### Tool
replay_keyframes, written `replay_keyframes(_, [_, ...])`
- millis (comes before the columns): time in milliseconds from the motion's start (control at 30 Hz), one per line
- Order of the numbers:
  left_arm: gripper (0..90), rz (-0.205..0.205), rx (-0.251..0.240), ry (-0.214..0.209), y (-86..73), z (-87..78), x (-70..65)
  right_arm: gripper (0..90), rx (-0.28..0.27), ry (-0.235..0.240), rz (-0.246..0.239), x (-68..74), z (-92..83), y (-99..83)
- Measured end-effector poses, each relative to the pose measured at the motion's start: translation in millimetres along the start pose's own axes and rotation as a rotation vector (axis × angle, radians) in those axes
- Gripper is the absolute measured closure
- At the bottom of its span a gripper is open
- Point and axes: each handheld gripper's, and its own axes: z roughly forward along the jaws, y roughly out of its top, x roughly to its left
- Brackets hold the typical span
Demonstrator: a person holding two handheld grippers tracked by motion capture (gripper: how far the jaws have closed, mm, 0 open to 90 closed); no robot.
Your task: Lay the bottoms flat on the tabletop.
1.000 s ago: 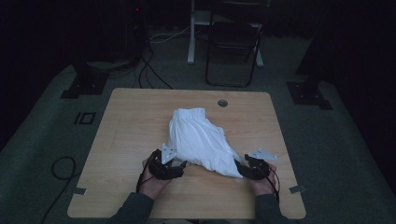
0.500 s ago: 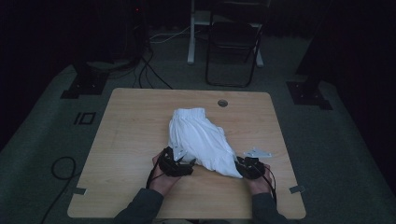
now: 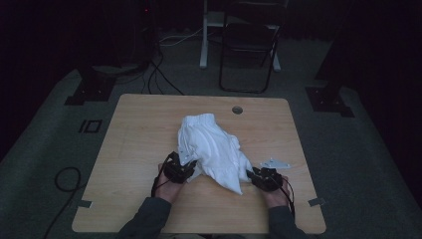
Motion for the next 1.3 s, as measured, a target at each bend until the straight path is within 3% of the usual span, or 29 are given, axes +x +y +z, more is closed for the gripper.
replay_keyframes(467, [72.5,-0.058,-0.010,0.079,-13.0,-15.5,28.4,67.7,-0.002,0.002,-0.005,-0.4,-0.3,-0.4])
replay_keyframes(767, [70.4,-0.134,0.024,0.143,-32.7,-20.3,52.1,67.7,-0.001,0.001,-0.004,0.0,-0.5,-0.5])
replay_keyframes(1000, [48.3,-0.121,-0.057,0.119,-29.4,-37.5,47.1,67.6,-0.001,-0.003,-0.004,0.5,-0.5,-0.5])
replay_keyframes(1300, [38.8,-0.077,-0.125,0.056,-10.8,-45.4,29.9,67.3,-0.002,-0.003,-0.005,0.3,-0.4,-0.5])
